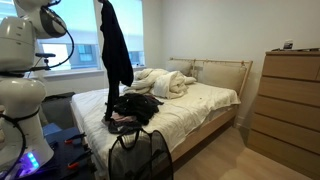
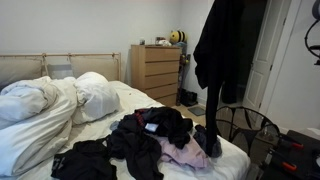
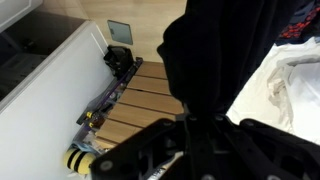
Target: Put the black sweater in the laundry basket
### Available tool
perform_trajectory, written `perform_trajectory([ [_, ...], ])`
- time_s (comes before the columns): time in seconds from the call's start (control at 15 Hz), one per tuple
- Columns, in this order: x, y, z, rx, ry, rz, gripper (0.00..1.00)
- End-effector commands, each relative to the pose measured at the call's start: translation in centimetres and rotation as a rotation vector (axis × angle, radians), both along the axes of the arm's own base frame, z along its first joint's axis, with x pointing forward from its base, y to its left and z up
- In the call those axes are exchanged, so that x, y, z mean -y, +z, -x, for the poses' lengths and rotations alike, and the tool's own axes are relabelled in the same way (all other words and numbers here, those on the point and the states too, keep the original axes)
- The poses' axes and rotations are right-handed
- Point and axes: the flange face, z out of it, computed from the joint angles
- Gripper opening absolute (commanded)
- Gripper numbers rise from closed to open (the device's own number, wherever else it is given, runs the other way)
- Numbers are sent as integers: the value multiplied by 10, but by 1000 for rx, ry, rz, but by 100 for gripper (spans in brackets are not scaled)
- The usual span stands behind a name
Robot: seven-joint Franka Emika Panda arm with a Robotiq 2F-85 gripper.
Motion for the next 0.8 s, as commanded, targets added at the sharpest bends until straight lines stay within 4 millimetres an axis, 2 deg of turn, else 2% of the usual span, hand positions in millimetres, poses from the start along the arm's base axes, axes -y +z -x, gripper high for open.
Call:
perform_trajectory([
  [0.0, 0, 0, 0, 0, 0, 0, 6],
  [0.07, -6, -7, -5, -8, -14, -3, 2],
  [0.13, -3, -8, -8, -8, -18, -13, 2],
  [0.27, 16, -3, -17, 17, -57, -21, 2],
  [0.47, 64, 3, -28, 7, -128, -43, 2],
  [0.73, 153, 9, -41, -20, -251, -111, 2],
])
